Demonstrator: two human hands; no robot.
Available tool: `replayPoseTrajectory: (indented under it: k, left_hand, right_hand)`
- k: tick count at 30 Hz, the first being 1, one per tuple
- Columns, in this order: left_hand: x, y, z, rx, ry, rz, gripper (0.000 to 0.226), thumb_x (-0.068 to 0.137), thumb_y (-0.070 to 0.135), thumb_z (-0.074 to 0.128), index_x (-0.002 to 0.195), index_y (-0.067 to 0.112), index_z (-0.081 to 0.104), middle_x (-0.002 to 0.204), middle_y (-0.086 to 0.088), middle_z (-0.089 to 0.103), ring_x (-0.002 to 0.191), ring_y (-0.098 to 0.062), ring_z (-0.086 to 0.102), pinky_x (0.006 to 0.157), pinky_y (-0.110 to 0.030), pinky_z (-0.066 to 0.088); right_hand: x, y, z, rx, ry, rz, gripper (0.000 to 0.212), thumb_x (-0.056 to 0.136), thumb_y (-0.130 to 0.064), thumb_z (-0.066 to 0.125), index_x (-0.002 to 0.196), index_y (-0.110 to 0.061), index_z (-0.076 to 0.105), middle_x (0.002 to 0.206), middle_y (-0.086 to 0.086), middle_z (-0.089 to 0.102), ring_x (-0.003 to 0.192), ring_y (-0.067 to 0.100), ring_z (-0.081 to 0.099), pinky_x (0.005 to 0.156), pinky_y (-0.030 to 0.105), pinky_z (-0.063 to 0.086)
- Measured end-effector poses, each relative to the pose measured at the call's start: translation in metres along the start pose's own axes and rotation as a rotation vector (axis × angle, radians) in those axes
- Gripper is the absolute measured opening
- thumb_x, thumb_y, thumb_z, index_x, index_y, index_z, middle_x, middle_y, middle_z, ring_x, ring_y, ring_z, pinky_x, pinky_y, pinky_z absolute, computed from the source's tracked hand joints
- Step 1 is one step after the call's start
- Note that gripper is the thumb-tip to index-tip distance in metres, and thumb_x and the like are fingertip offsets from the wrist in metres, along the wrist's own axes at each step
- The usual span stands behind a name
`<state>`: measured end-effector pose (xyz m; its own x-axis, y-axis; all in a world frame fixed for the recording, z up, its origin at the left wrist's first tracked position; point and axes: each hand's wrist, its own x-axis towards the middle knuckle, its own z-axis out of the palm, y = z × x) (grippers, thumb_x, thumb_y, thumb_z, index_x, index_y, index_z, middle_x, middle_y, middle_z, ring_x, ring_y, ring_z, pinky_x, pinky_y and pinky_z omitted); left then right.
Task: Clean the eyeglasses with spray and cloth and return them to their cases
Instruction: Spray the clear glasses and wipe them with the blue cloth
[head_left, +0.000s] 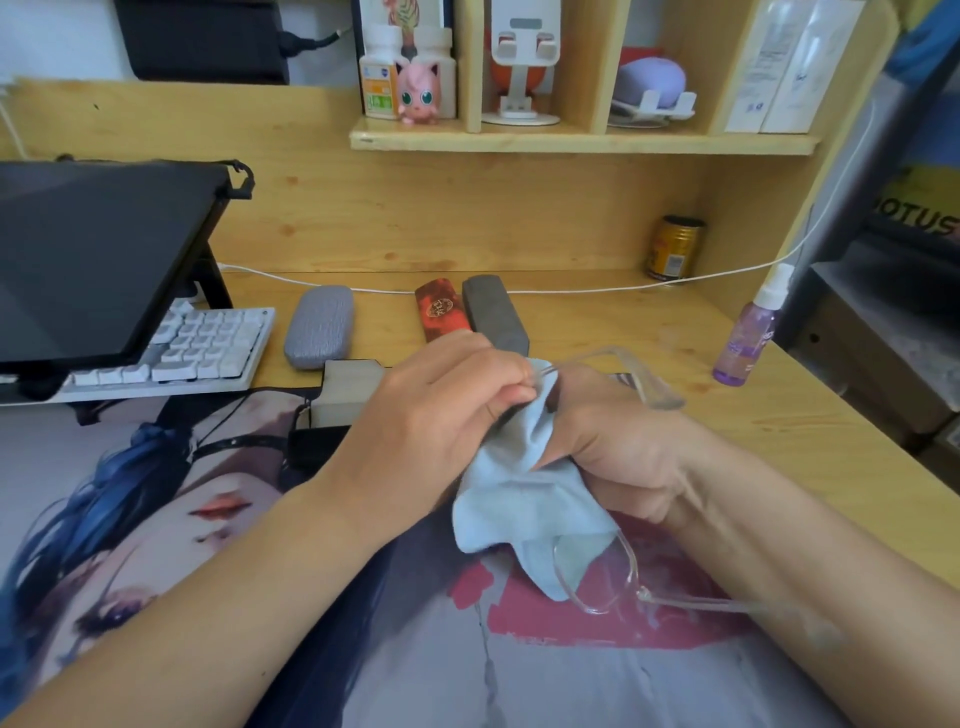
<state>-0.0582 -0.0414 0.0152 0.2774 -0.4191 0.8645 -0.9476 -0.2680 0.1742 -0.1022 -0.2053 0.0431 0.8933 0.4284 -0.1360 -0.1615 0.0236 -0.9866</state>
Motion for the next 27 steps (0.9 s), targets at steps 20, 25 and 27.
replayPoseTrajectory:
  k: [20, 25, 27]
  left_hand:
    - [-0.003, 0.001, -0.003, -0.084, -0.003, 0.053, 0.005, 0.102, 0.007, 0.054, 0.102, 0.009, 0.058, 0.083, -0.014, 0.065, 0.074, -0.027, 0.055, 0.070, -0.035, 0.047]
    - [-0.004, 0.000, -0.002, -0.027, -0.022, -0.015, 0.012, 0.096, -0.004, 0.058, 0.094, -0.006, 0.069, 0.081, -0.010, 0.060, 0.072, -0.025, 0.053, 0.066, -0.032, 0.044]
    - [-0.003, 0.001, -0.003, -0.028, -0.022, -0.040, 0.011, 0.098, -0.003, 0.057, 0.095, -0.001, 0.067, 0.084, 0.001, 0.055, 0.074, -0.017, 0.049, 0.068, -0.024, 0.041]
  right_hand:
    - [-0.008, -0.012, 0.001, -0.245, -0.152, 0.063, 0.032, 0.074, 0.018, 0.063, 0.096, -0.004, 0.061, 0.080, 0.004, 0.065, 0.077, 0.013, 0.066, 0.065, 0.023, 0.053]
    - [0.001, -0.002, 0.001, -0.126, -0.013, 0.032, 0.029, 0.070, 0.004, 0.066, 0.097, 0.006, 0.056, 0.097, 0.013, 0.055, 0.091, 0.029, 0.054, 0.080, 0.040, 0.044]
    - [0.001, 0.001, 0.001, -0.020, 0.047, 0.000, 0.030, 0.074, 0.004, 0.067, 0.102, 0.000, 0.058, 0.097, 0.012, 0.054, 0.091, 0.028, 0.054, 0.080, 0.037, 0.045]
